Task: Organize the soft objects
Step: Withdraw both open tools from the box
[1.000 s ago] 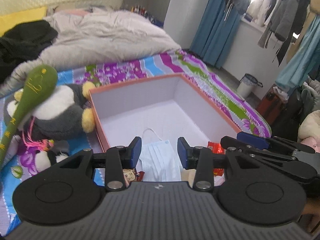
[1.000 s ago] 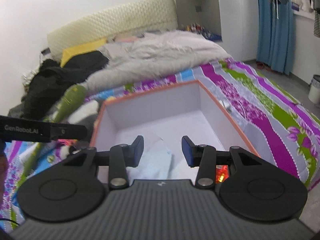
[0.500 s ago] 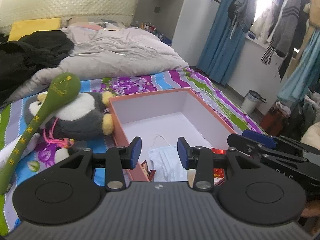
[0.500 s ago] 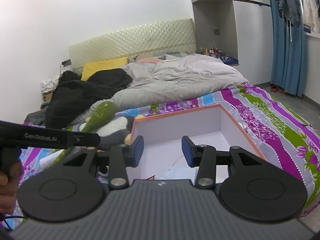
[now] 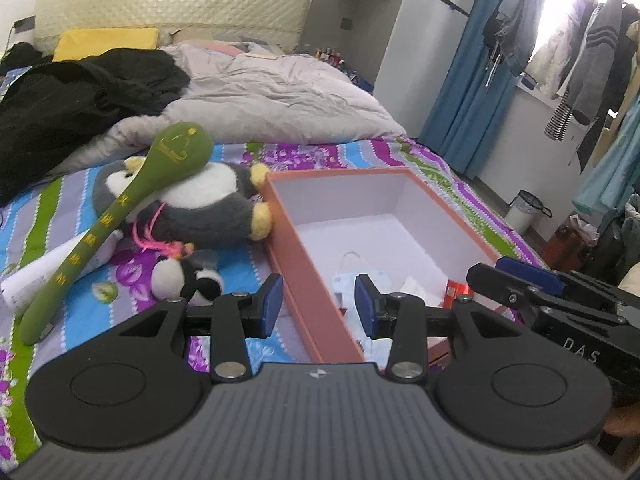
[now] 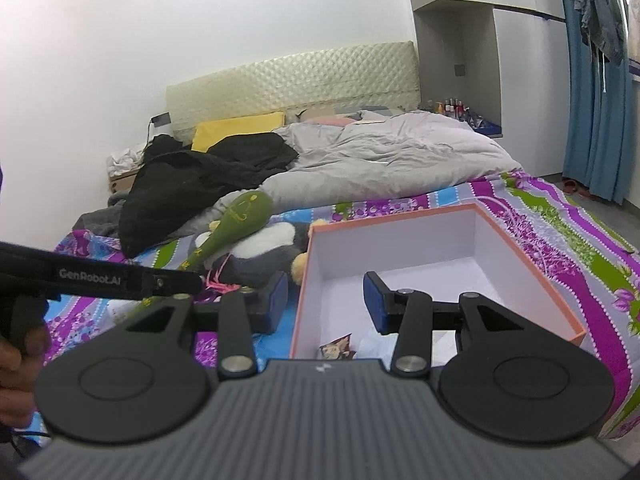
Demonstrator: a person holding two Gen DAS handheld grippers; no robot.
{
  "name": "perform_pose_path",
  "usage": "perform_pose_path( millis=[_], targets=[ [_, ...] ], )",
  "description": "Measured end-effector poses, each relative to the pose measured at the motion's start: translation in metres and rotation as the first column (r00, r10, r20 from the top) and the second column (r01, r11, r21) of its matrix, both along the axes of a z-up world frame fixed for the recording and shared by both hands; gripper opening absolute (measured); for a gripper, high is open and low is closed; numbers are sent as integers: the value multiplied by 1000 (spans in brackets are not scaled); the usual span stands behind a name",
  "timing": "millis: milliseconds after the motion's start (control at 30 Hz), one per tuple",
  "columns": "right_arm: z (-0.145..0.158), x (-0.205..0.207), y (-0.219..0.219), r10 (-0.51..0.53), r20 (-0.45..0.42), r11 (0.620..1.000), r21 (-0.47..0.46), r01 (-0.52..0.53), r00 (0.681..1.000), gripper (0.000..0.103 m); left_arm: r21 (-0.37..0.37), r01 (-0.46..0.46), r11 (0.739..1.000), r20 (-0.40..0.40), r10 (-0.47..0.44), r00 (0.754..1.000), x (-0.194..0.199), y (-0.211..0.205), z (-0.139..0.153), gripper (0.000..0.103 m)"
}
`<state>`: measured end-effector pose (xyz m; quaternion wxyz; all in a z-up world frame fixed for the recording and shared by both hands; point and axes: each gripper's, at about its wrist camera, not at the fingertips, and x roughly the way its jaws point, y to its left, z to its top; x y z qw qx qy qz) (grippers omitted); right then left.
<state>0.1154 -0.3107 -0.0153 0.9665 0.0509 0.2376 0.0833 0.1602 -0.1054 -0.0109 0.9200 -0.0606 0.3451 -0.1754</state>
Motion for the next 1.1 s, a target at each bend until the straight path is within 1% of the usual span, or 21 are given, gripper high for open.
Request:
perform_pose_path(
  millis=[133,233,367,633,733,900,1100],
  targets=[
    [-7,-7,7,7,-12,1000,2,-7,1000,45,-9,-14,1000,-9,14,1000,-9,7,-6,45],
    [-12,-12,12,15,-23,1000,9,-15,1000,45,0,-24,1000,-11,24,1000,-15,12,-11,45],
    [-17,-19,19,17,-29,1000,-8,-17,999,45,7,-39,999,-25,39,999,-22,18,-18,45],
    [-27,-28,29,28,-48,999,-14,-29,998,45,3,-69,998,-42,69,997,-34,33,-31,45],
    [-32,-32,33,31,-58,999,-21,-32,998,45,13,-77,997,-35,78,996,-39,37,-34,45],
    [-36,-35,39,37,-63,999,-23,-38,997,45,15,-84,996,-45,85,995,-46,44,-42,45],
    [-46,-40,47,39,-90,999,-20,-41,995,45,10,-100,995,-62,101,993,-55,53,-51,45]
  ],
)
